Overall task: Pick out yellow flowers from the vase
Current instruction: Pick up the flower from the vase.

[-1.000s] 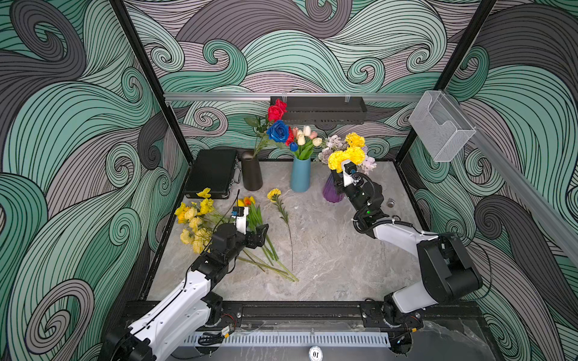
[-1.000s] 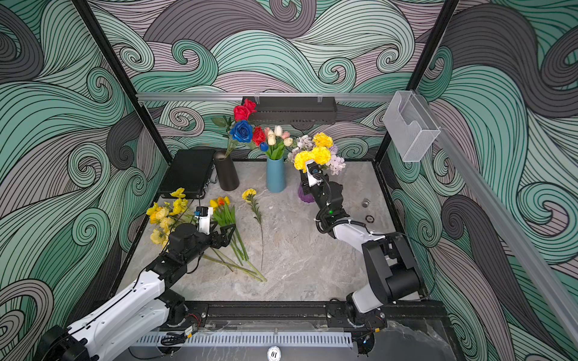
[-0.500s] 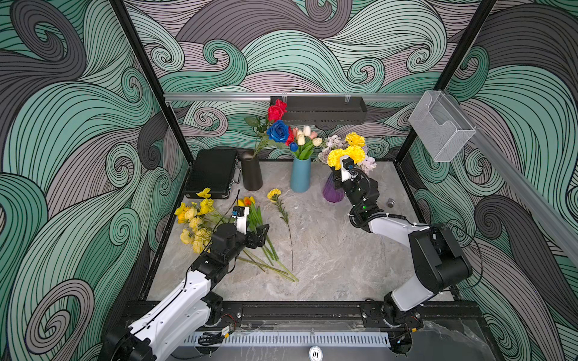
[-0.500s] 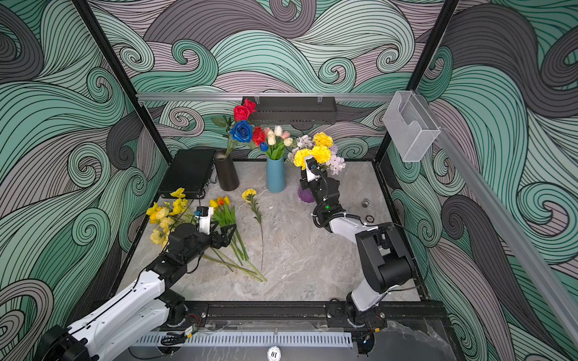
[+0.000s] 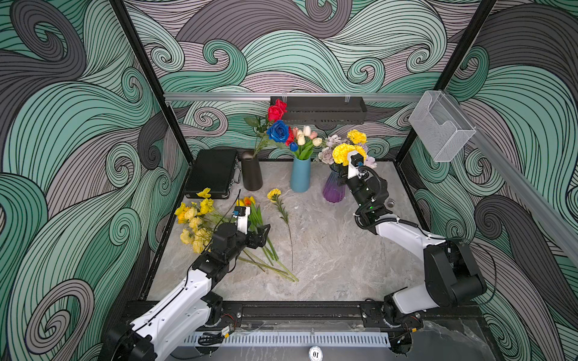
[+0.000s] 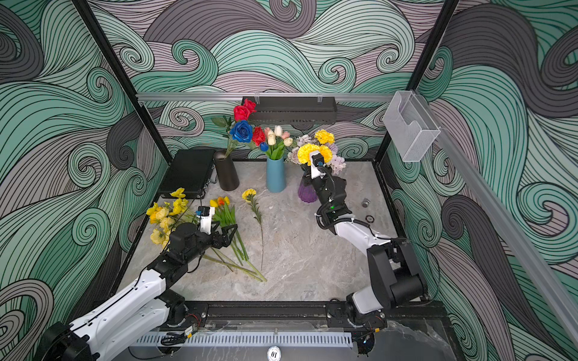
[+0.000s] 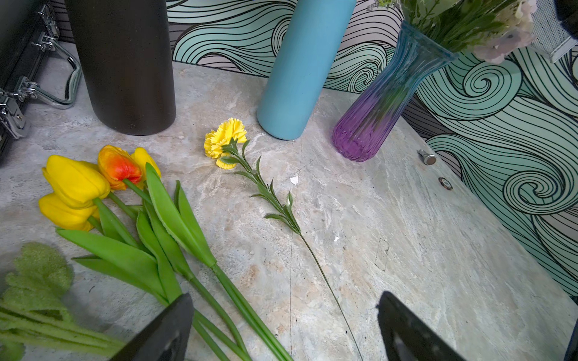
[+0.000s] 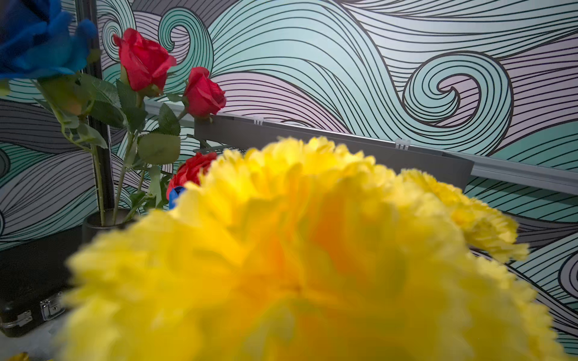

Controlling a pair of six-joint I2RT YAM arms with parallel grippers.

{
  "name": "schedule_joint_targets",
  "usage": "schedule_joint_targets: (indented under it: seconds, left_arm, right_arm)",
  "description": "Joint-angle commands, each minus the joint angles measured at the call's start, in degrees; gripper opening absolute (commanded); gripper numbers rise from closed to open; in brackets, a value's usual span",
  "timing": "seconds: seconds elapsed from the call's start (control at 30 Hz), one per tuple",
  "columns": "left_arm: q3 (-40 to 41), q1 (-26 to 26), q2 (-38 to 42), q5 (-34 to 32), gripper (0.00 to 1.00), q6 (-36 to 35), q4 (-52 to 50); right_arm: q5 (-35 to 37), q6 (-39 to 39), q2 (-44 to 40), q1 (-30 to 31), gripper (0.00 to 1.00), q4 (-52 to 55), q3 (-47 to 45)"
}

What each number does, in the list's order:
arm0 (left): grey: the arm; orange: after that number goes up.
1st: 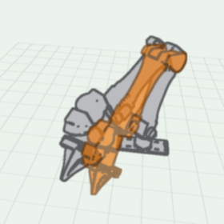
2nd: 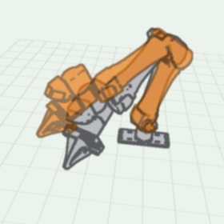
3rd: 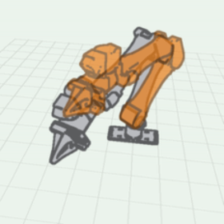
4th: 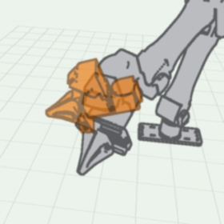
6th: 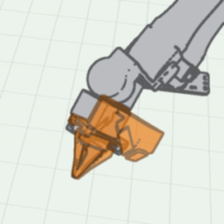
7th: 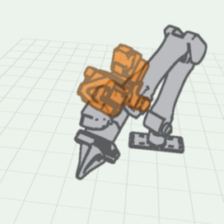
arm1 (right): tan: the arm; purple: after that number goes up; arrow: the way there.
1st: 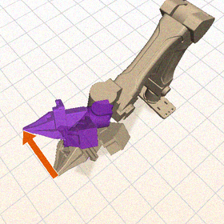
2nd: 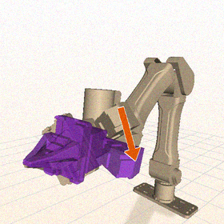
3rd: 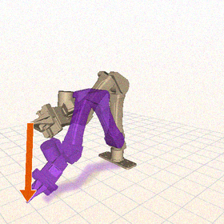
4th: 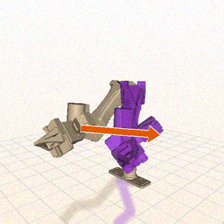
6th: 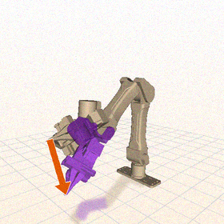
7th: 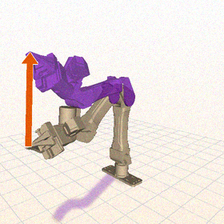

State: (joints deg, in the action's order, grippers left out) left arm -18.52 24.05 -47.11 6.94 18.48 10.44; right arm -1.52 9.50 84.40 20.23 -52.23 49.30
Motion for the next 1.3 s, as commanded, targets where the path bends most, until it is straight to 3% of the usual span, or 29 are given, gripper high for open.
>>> schedule_joint_targets:
  seconds: [0.0,0.27,0.73,0.93,1.27]
  left_arm:
    - [-1.8,-0.5,-1.9,2.3,0.91,-0.3,1.2]
    - [-11.0,1.6,-12.4,10.6,0.87,0.3,9.6]
    - [-43.4,10.4,-45.2,14.8,0.72,-16.0,24.8]
    - [-56.5,11.3,-55.7,19.1,0.64,-19.5,23.7]
    - [-68.4,13.0,-65.6,17.9,0.56,-26.3,21.0]
  right_arm:
    - [-1.9,-1.2,-2.2,-0.4,0.2,2.2,1.9]
    - [-3.2,-2.4,-6.9,-0.4,0.19,10.0,4.5]
    - [-6.1,-7.4,-11.4,-2.0,0.19,24.4,10.5]
    - [-9.2,-10.1,-10.1,-2.4,0.18,26.5,13.0]
    - [-11.4,-12.0,-8.9,-2.3,0.18,25.3,13.5]
